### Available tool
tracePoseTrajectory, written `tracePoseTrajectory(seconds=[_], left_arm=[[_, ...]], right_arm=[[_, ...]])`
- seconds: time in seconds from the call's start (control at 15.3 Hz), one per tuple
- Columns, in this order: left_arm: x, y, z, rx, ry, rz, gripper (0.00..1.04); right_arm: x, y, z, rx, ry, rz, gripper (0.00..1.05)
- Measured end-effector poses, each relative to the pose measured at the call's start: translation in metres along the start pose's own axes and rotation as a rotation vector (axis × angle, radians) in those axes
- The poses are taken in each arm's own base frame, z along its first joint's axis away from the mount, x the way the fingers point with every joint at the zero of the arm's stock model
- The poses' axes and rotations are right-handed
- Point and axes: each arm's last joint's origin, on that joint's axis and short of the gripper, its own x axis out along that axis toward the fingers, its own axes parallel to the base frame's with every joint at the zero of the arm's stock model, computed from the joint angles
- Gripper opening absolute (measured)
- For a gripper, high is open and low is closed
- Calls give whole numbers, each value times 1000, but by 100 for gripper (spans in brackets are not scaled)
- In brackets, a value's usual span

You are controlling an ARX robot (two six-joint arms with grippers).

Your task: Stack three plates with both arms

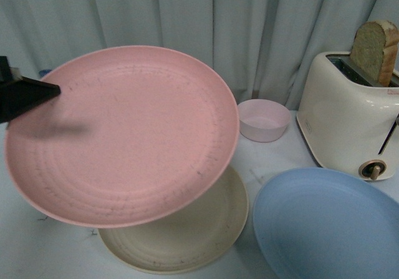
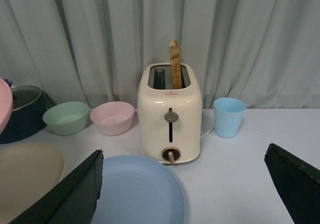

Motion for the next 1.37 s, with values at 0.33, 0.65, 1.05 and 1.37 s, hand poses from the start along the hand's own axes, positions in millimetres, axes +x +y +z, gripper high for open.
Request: tracePoseTrajectory(seconds=[0.33, 0.65, 1.05, 1.37], left_arm=[[51, -12, -35, -12, 133, 39, 3], [71, 0, -62, -14, 206, 105, 3], [82, 4, -72, 7, 220, 131, 3], [84, 2, -75, -32, 229, 116, 30]], right_arm=[[0, 0, 0, 0, 0, 0, 98], [0, 0, 0, 0, 0, 0, 98], [0, 0, 0, 0, 0, 0, 98], [0, 0, 0, 0, 0, 0, 98]])
